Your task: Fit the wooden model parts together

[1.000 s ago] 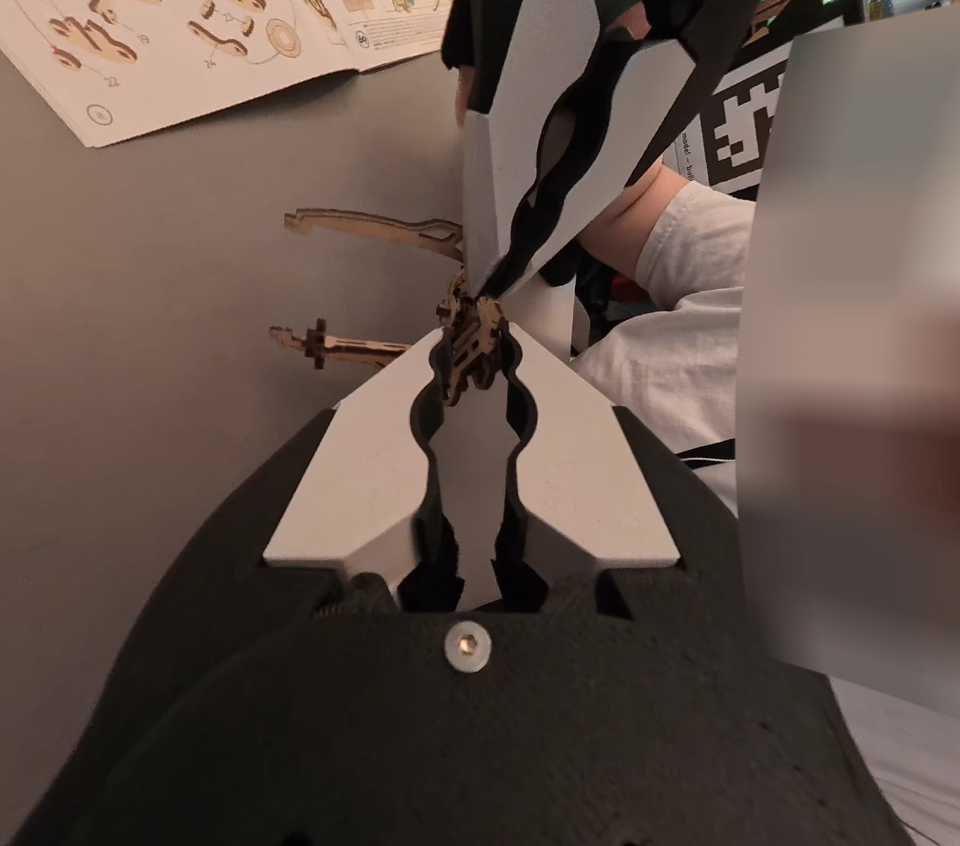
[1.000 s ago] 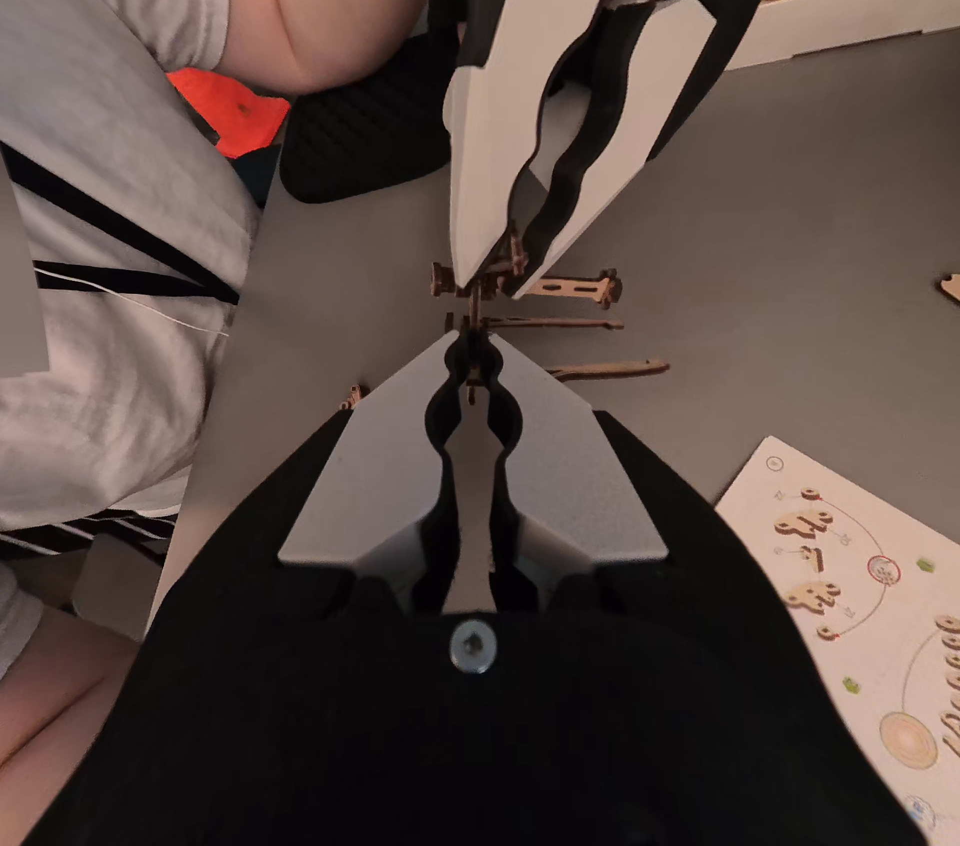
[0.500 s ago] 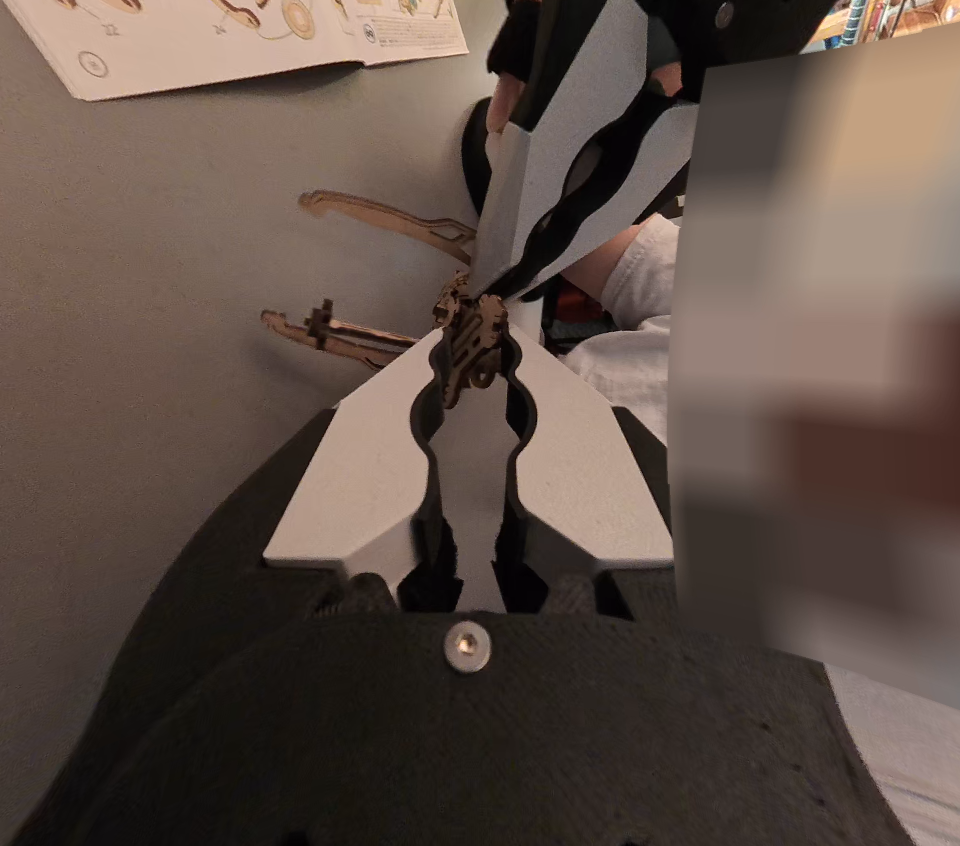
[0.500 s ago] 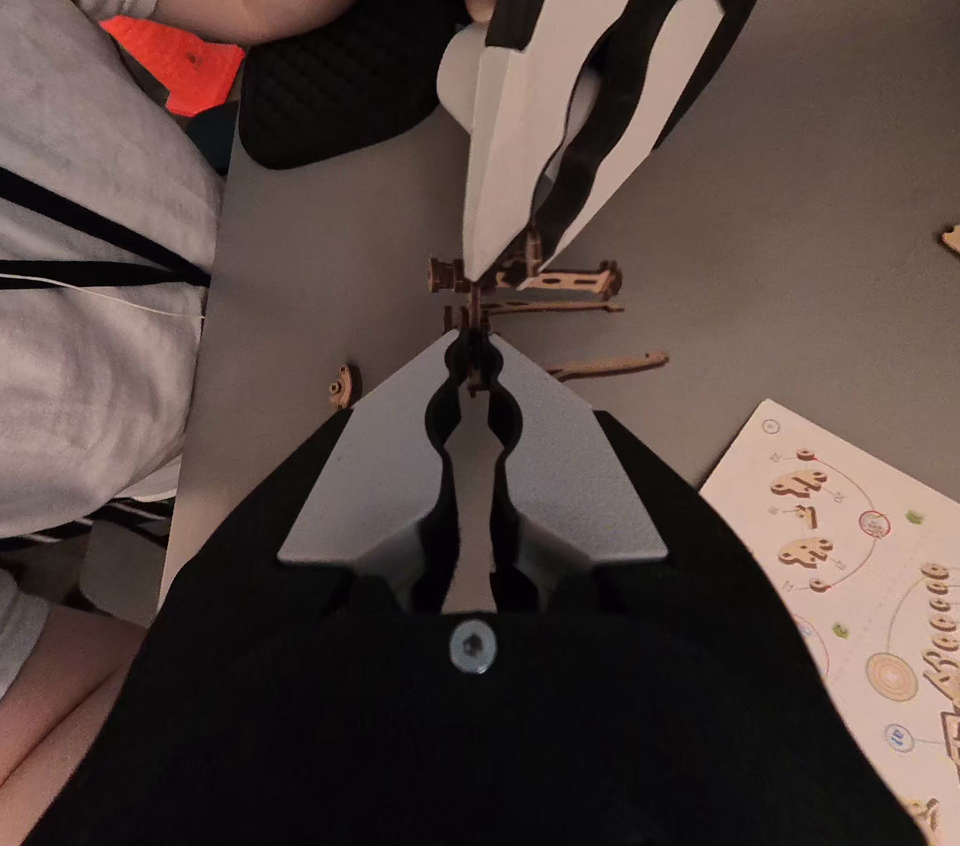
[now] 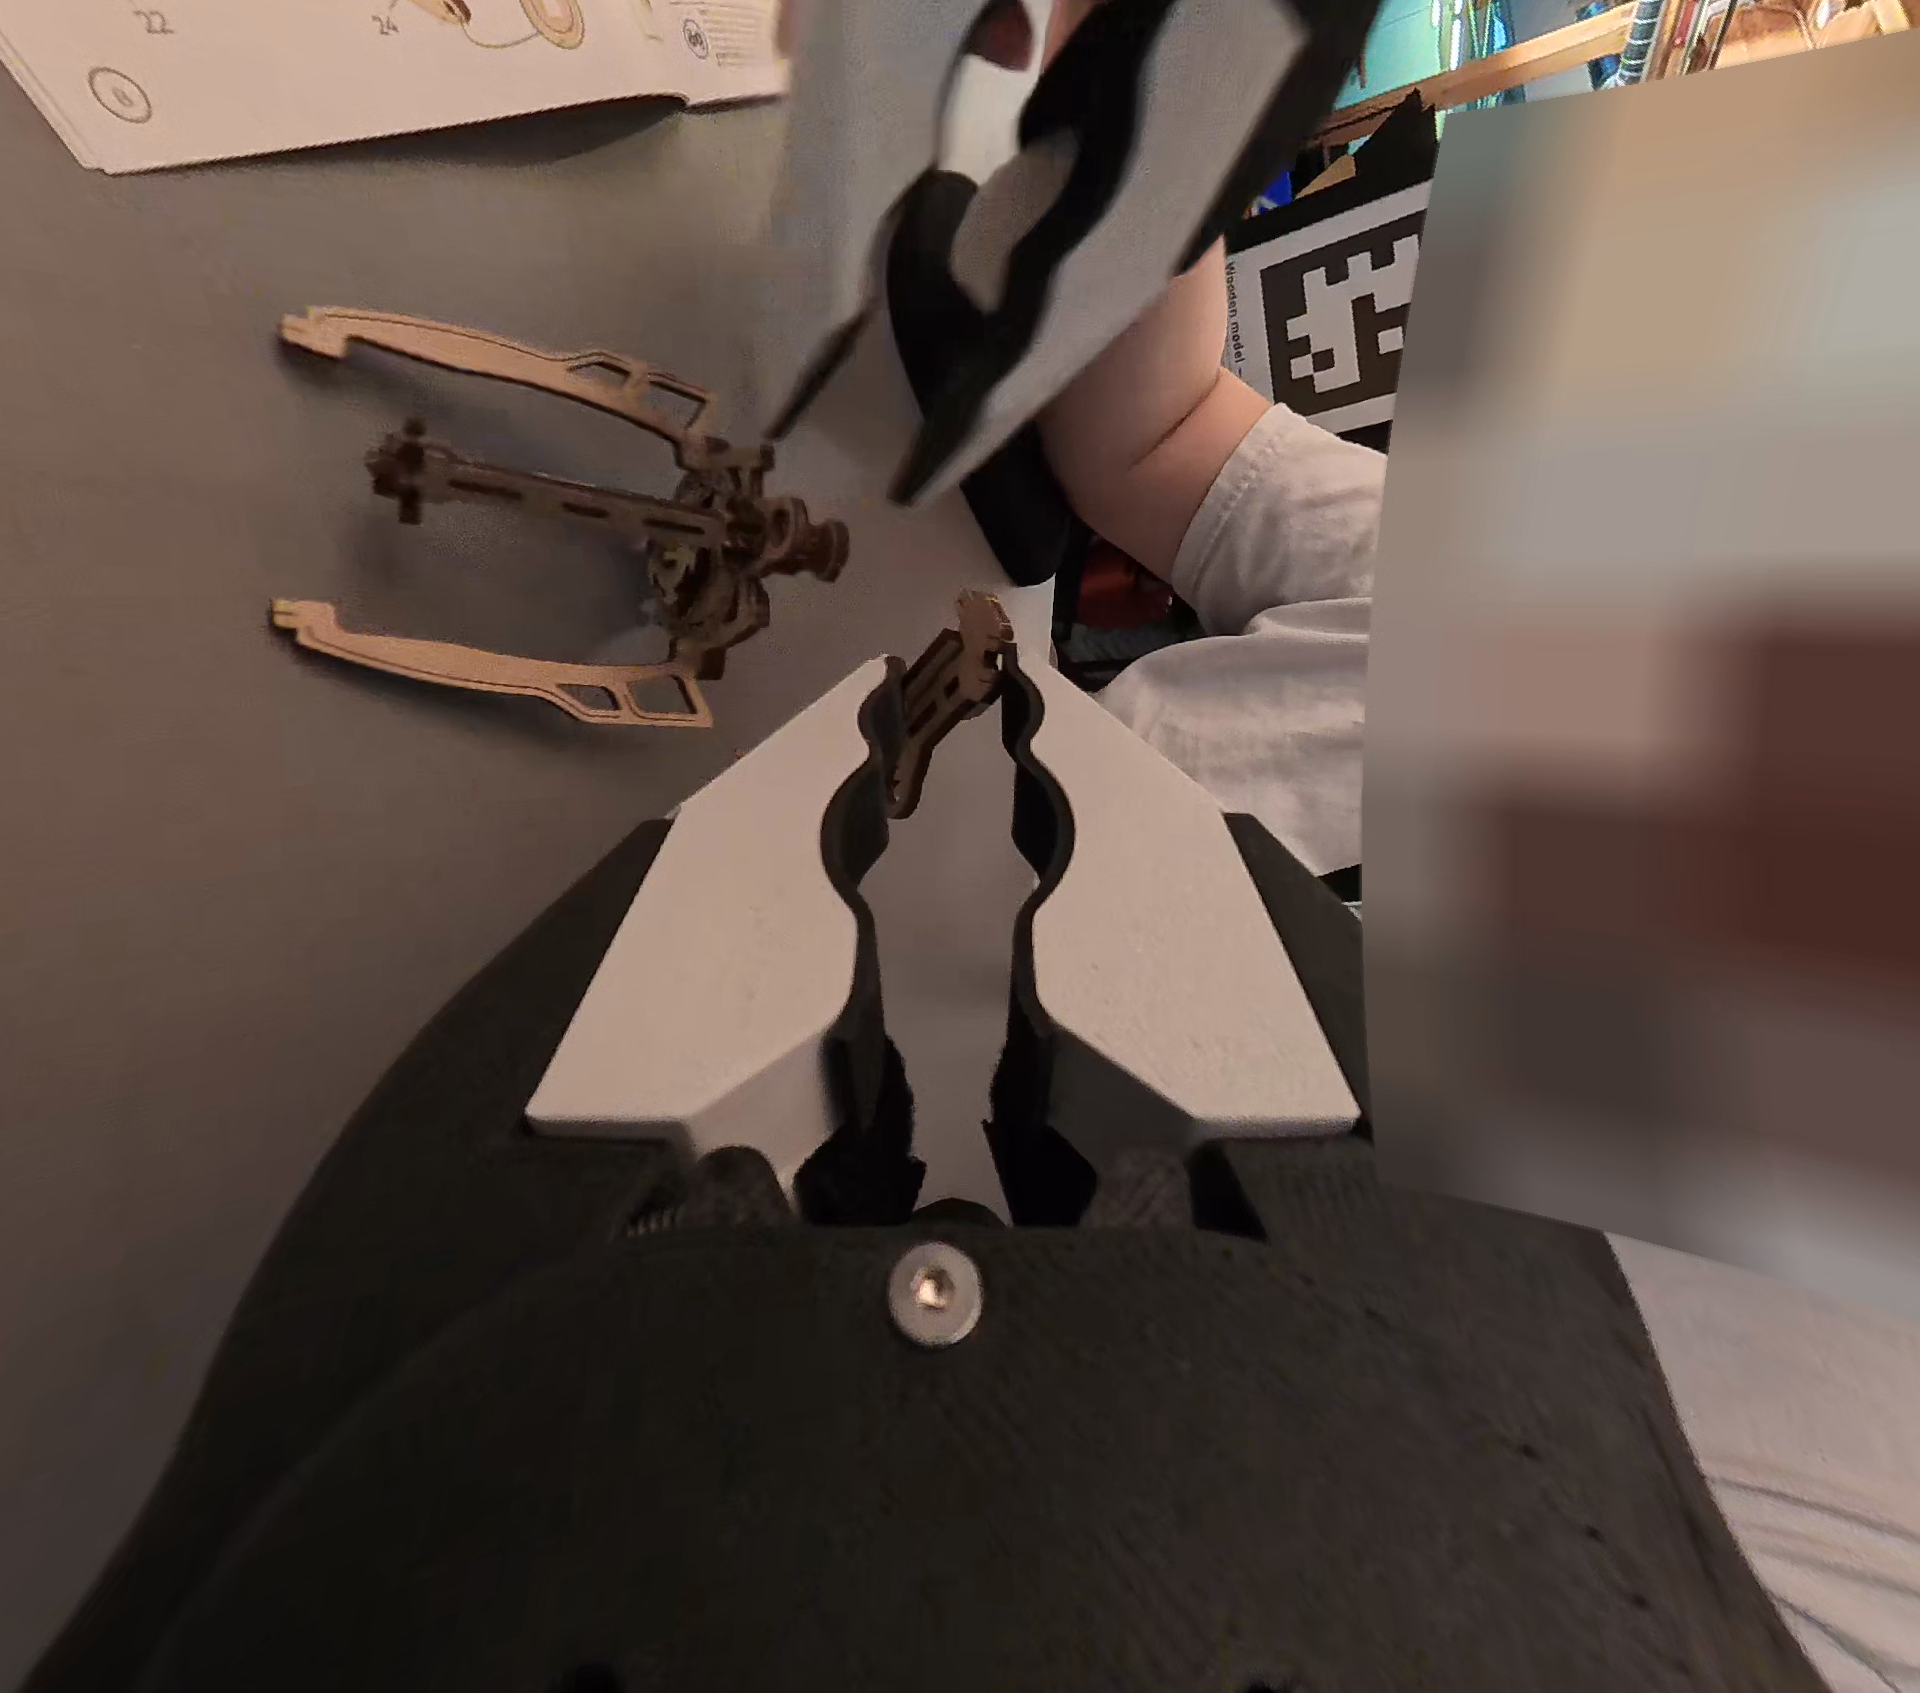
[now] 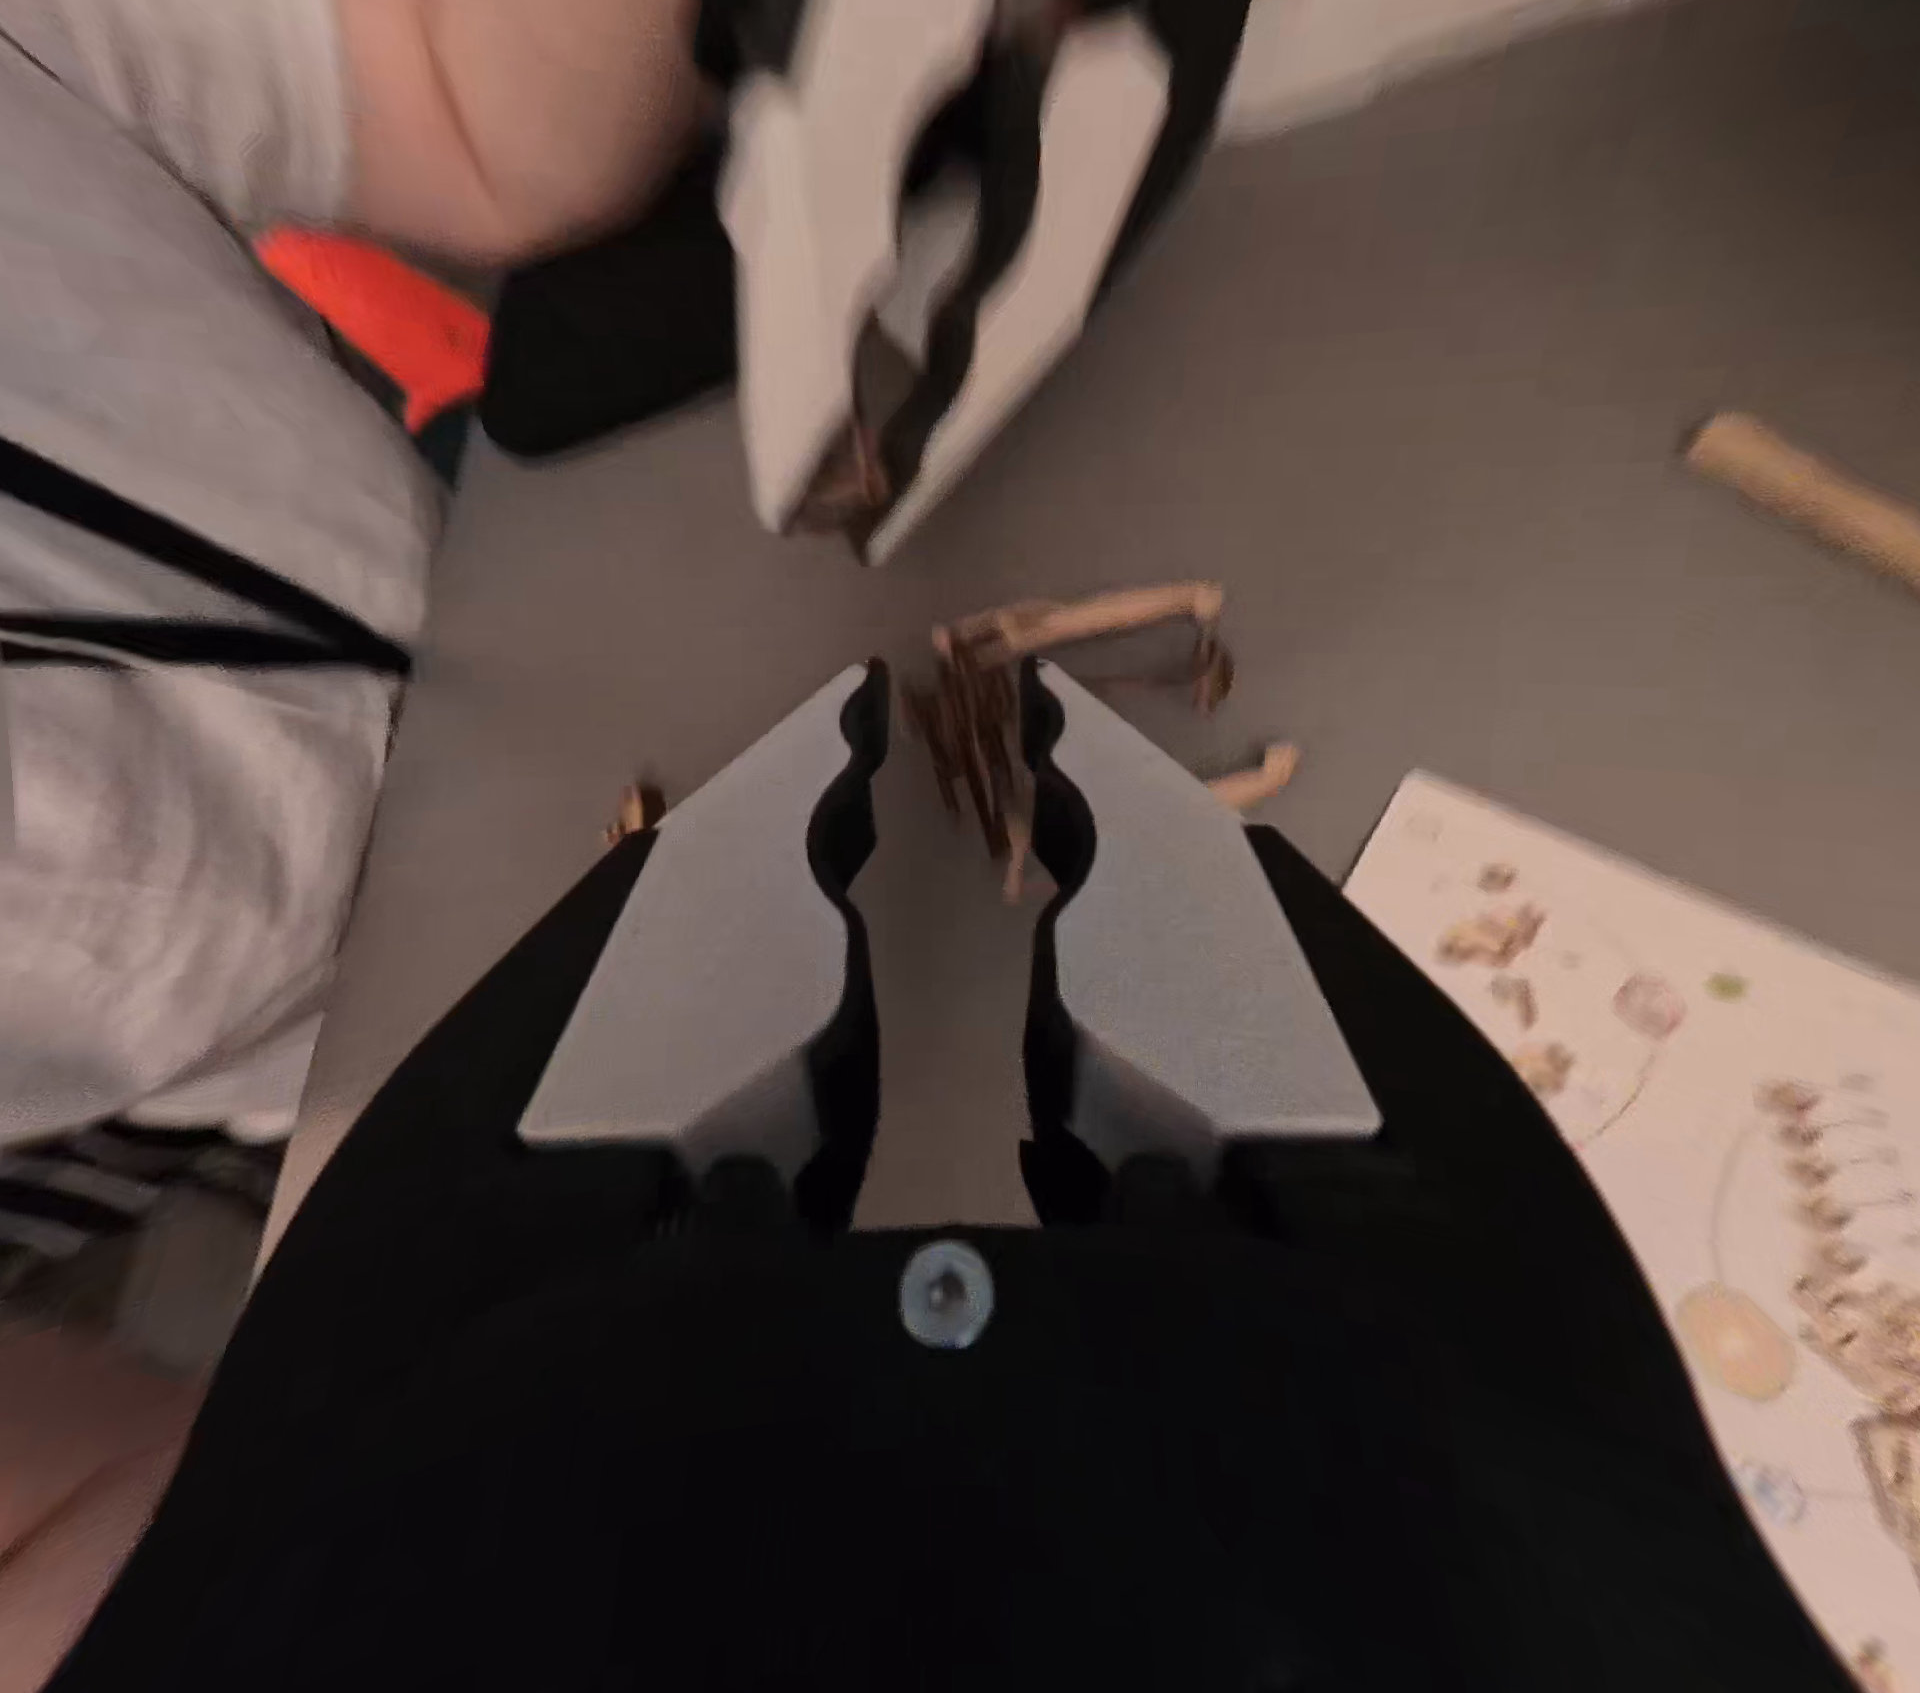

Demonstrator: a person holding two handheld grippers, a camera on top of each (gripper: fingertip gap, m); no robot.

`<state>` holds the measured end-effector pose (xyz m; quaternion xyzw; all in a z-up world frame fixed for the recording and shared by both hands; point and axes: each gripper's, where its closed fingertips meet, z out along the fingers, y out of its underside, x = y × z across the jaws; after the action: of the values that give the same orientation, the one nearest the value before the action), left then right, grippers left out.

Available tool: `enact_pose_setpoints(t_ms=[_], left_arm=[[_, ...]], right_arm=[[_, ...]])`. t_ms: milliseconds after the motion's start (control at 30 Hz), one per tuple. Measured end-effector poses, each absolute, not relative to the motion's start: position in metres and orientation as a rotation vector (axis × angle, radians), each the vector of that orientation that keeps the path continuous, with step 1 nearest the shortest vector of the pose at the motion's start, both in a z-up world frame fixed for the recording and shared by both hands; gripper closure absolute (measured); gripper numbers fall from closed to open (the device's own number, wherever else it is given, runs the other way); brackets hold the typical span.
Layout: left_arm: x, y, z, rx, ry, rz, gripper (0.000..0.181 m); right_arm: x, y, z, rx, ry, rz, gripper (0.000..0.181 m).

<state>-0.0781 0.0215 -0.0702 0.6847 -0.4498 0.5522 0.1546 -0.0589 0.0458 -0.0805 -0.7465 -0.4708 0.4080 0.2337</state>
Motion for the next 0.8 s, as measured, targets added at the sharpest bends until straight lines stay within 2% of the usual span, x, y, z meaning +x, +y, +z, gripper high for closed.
enact_pose_setpoints(t_ms=[67,133,333,600,800], left_arm=[[-0.078,0.019,-0.071,1.953,-1.293,1.578,0.165],[-0.076,0.018,-0.069,1.946,-1.296,1.588,0.166],[-0.074,0.019,-0.067,1.958,-1.298,1.604,0.165],[-0.072,0.02,-0.065,1.975,-1.345,1.609,0.165],[-0.064,0.044,-0.054,2.087,-1.536,1.687,0.156]], right_arm=[[-0.068,0.055,-0.039,-1.815,-1.186,1.175,0.162],[-0.07,0.058,-0.024,-1.747,-1.141,1.179,0.165],[-0.079,0.049,-0.035,-1.793,-1.202,1.222,0.165],[-0.086,0.045,-0.049,-1.834,-1.259,1.227,0.18],[-0.066,0.056,-0.042,-1.848,-1.103,1.336,0.18]])
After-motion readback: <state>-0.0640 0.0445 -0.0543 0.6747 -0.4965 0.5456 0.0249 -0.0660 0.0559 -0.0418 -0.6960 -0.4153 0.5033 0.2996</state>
